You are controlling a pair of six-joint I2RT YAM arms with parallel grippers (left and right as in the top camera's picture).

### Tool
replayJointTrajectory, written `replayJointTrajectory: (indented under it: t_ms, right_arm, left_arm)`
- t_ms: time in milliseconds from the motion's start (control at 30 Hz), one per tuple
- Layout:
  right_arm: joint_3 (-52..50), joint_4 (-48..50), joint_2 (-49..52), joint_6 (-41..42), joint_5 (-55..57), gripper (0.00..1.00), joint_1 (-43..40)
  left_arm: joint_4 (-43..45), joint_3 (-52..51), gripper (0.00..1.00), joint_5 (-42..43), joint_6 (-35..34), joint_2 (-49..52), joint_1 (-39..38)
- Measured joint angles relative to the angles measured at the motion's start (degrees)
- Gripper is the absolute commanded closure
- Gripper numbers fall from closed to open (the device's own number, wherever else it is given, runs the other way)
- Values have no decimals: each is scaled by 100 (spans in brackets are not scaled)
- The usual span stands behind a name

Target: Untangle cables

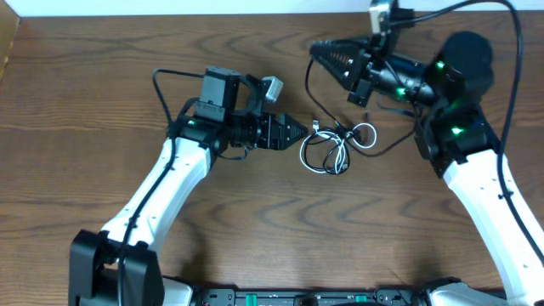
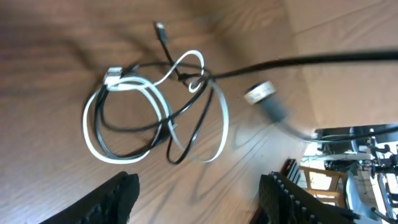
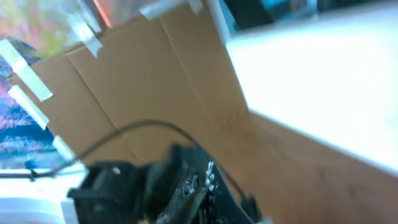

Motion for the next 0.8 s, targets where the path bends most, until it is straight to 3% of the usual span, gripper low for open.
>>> replayJointTrajectory:
  t_ms: [233,367,467,600,633,700,767,800]
  right_arm:
    - [0,870,-538,407,1777,99,-678]
    - [7,1808,-686,953,2570,99,-1217]
    - [20,1805,-831,1408,2828,99,-1550]
    - [149,-713,-957,1816,2675,99,-1665]
    - [144,-1934,-931,1714,2691,99,-1663]
    - [127,-3434,-824,1360,3016,99,-1663]
    - [63,-4583,-678,767,3882,99,-1661]
    - [37,-5134,-496,264,4959,99,-1670]
  left_arm:
    - [-809,0,32,-1633,81,26,-105]
    - [-905,0,32,-1895,90,26,-109]
    - [-914,0,31,-1963,98,26,-109]
    - [-922,0,31,-1956,101,26,-131]
    - [-940,0,31,-1910,109,26,-160]
    - [-944,0,31,-1869,129,26,-262]
    - [-984,0,31,-1853,175,26,-417]
    - [-1023,0,31,-1845,234,26,-597]
